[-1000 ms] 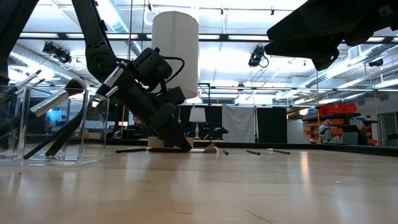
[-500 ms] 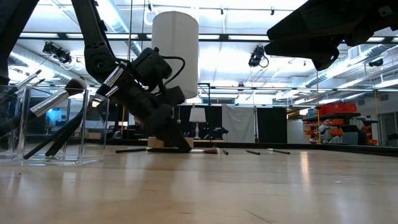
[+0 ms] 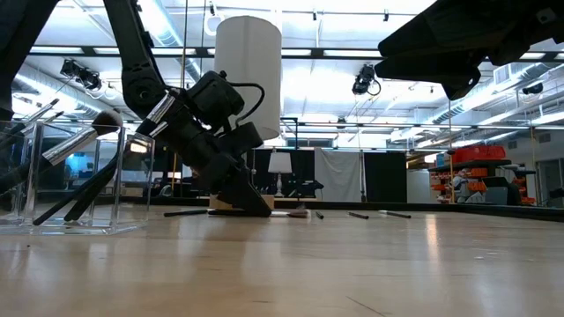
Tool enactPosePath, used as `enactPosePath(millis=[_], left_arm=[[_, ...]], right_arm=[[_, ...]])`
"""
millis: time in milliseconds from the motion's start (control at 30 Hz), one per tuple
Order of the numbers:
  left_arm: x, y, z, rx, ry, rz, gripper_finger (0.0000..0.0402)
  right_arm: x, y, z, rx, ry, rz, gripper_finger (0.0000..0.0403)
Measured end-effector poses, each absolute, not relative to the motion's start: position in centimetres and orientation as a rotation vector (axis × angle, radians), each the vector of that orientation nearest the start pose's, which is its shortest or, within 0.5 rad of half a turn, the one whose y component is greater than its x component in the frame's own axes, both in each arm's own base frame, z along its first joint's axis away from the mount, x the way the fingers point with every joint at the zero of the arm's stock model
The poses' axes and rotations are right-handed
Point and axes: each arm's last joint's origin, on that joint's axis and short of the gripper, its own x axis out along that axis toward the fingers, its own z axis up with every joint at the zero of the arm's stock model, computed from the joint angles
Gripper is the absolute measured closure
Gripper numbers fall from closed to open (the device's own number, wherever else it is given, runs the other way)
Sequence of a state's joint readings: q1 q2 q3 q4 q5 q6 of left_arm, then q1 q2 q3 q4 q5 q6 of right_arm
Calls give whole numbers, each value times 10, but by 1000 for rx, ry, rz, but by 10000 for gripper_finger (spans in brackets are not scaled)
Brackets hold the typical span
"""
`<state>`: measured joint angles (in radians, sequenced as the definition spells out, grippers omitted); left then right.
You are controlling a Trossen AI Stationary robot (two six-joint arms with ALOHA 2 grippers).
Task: Put items in baskets/containers
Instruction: Put the highlighter brush in the transparent organizer
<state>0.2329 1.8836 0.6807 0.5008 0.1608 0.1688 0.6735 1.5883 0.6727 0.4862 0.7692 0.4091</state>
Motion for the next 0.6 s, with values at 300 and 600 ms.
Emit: enactPosePath(millis=[300, 600], left_arm=[[314, 80, 64, -31, 647, -31, 281], [317, 73, 64, 39, 651, 27, 324]], right_arm=[[249, 173, 173, 122, 296, -157, 254], [249, 173, 173, 122, 296, -157, 254]])
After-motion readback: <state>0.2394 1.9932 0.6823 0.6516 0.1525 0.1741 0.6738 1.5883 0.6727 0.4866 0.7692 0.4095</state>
